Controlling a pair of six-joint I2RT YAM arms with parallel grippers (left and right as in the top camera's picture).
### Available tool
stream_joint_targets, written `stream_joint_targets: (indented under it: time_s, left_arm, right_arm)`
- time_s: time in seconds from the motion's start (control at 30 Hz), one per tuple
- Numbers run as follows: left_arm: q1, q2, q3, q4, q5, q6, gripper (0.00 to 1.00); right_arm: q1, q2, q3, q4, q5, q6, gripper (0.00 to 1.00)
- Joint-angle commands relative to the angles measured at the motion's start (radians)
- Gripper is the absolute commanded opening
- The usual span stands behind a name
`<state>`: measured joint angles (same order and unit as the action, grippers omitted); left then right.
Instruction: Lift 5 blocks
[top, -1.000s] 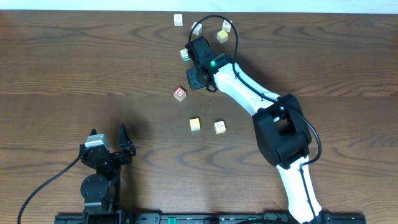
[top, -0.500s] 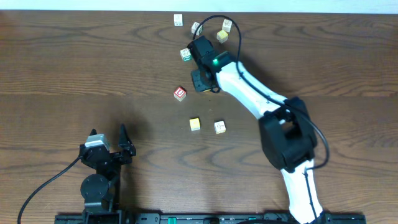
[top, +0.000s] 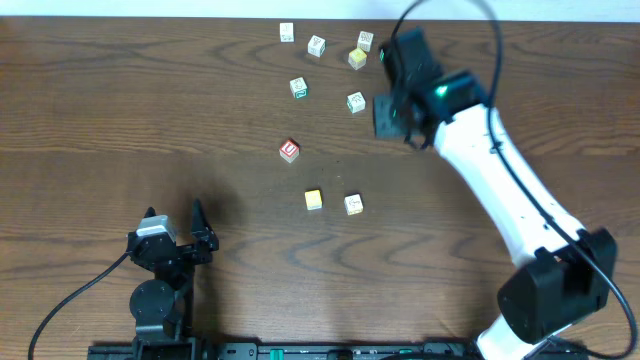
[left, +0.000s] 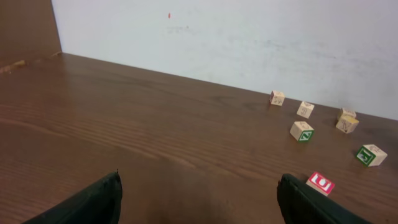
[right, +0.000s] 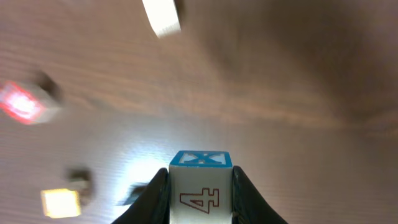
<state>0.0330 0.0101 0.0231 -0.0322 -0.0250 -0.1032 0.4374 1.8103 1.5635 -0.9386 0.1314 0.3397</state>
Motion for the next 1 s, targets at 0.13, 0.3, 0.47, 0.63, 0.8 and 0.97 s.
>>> stream_joint_targets:
  time_s: [0.13,0.3,0.47,0.63,0.8,0.97]
  left_arm:
    - [0.006,-0.006,-0.019,-0.040,-0.009,0.010,0.80]
    - [0.006,-0.006,-0.019,-0.040,-0.009,0.010,0.80]
    - [0.006,-0.006,-0.019,-0.040,-0.009,0.010,0.80]
    - [0.006,-0.006,-0.019,-0.039,-0.009,0.010,0.80]
    - [0.006,-0.006,-0.019,-0.040,-0.009,0.010,0.80]
    - [0.006,-0.006,-0.019,-0.039,-0.009,0.010,0.80]
  right_arm:
    - [0.041,0.003,-0.365,0.200,-0.071,0.098,0.01]
    - [0.068,0.003,-0.437,0.245,-0.100,0.120,0.01]
    - [0.126,0.003,-0.450,0.259,-0.114,0.140,0.01]
    - [0.182,0.003,-0.450,0.277,-0.113,0.183,0.01]
    - [0.199,0.003,-0.450,0.285,-0.098,0.200,0.02]
    - [0.200,0.004,-0.450,0.281,-0.110,0.256,0.02]
